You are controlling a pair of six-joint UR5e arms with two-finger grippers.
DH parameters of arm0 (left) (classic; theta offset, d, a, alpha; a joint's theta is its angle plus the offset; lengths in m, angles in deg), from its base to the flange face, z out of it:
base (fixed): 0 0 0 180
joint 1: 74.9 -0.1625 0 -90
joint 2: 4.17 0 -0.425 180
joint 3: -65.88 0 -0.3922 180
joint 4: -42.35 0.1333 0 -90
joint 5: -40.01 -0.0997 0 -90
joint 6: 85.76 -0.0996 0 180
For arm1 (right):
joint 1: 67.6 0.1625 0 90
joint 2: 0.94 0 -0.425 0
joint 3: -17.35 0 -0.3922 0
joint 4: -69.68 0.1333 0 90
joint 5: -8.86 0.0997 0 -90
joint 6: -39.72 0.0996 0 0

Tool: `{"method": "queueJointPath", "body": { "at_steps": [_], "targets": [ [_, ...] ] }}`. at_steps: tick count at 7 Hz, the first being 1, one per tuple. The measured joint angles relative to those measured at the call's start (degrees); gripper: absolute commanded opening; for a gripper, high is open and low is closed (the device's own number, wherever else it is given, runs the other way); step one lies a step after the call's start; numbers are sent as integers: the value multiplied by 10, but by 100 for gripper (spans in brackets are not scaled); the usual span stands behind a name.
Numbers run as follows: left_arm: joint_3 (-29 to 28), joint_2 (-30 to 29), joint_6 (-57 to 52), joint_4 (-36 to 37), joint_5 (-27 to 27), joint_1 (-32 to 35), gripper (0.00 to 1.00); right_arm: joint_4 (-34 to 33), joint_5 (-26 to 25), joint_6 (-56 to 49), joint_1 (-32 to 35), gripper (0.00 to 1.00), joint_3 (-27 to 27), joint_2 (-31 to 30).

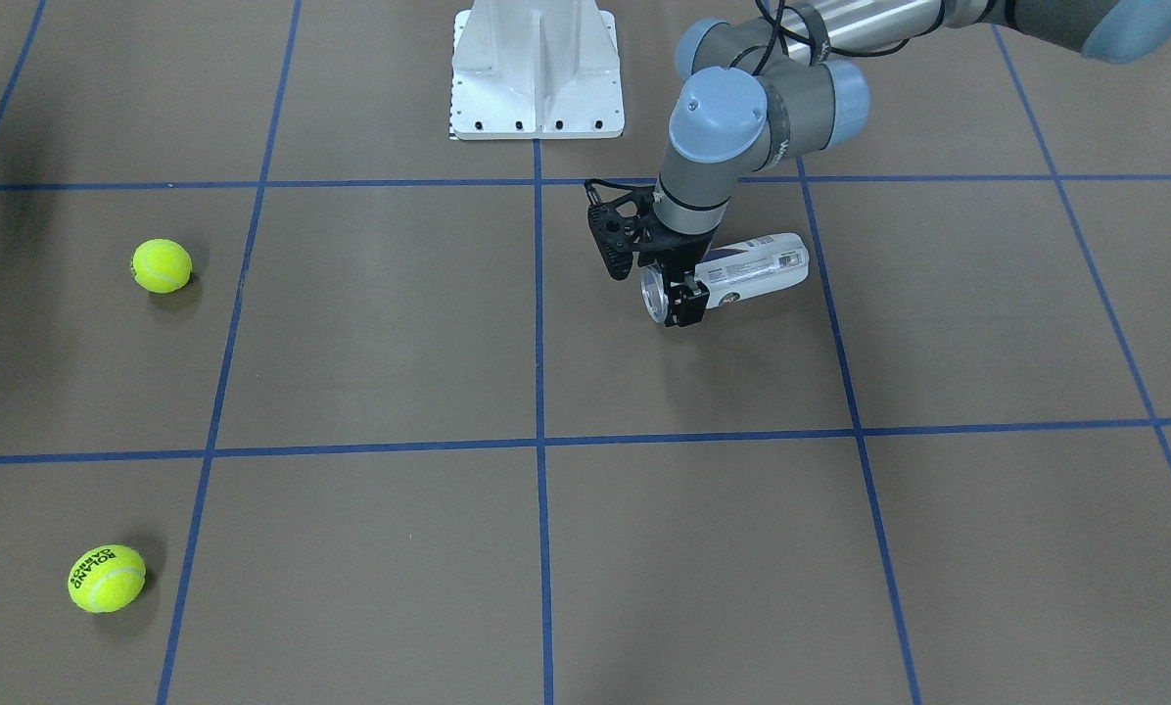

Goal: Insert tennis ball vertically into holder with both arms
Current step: 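Lift the can with the left gripper and stand it upright, open end up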

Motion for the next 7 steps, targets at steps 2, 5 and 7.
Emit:
{"method": "queueJointPath", "body": {
  "at_steps": [2, 5, 7],
  "targets": [
    [-12, 1, -1, -4, 1, -5, 100, 0, 0, 0, -1, 100, -3, 1],
    [-27, -1, 0, -7, 2, -14, 100, 0, 1, 0, -1, 100, -3, 1],
    [-29, -2, 1, -7, 2, -16, 100, 0, 1, 0, -2, 100, -3, 1]
  ]
}}
